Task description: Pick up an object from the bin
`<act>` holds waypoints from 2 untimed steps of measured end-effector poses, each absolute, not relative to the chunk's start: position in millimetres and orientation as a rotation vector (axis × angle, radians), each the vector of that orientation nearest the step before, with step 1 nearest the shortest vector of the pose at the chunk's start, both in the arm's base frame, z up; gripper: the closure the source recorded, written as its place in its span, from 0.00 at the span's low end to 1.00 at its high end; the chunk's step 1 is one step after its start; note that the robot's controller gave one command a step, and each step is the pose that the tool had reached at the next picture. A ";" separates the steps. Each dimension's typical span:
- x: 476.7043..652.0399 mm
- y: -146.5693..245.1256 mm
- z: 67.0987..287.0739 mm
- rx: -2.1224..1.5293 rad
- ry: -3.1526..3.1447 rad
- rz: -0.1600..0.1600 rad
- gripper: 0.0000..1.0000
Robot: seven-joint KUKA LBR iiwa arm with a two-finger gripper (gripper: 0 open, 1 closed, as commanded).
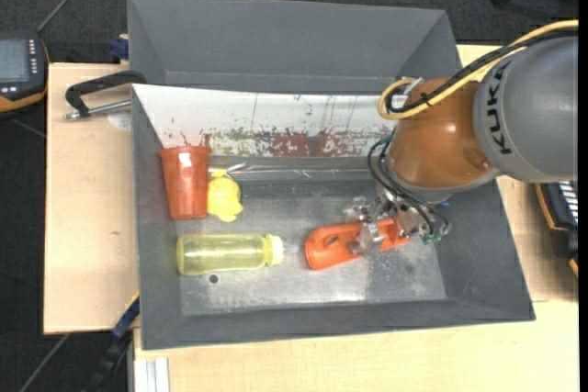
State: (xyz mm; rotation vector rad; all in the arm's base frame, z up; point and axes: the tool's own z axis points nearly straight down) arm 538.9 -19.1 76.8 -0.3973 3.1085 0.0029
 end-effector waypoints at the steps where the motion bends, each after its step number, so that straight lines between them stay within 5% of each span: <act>1: 581.7 -46.2 198.0 -0.484 3.085 0.002 1.00; 2: 581.7 -46.3 197.9 -0.483 3.085 0.002 1.00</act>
Offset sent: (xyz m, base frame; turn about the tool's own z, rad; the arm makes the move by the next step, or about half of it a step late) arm 0.0000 0.0000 0.0000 0.0000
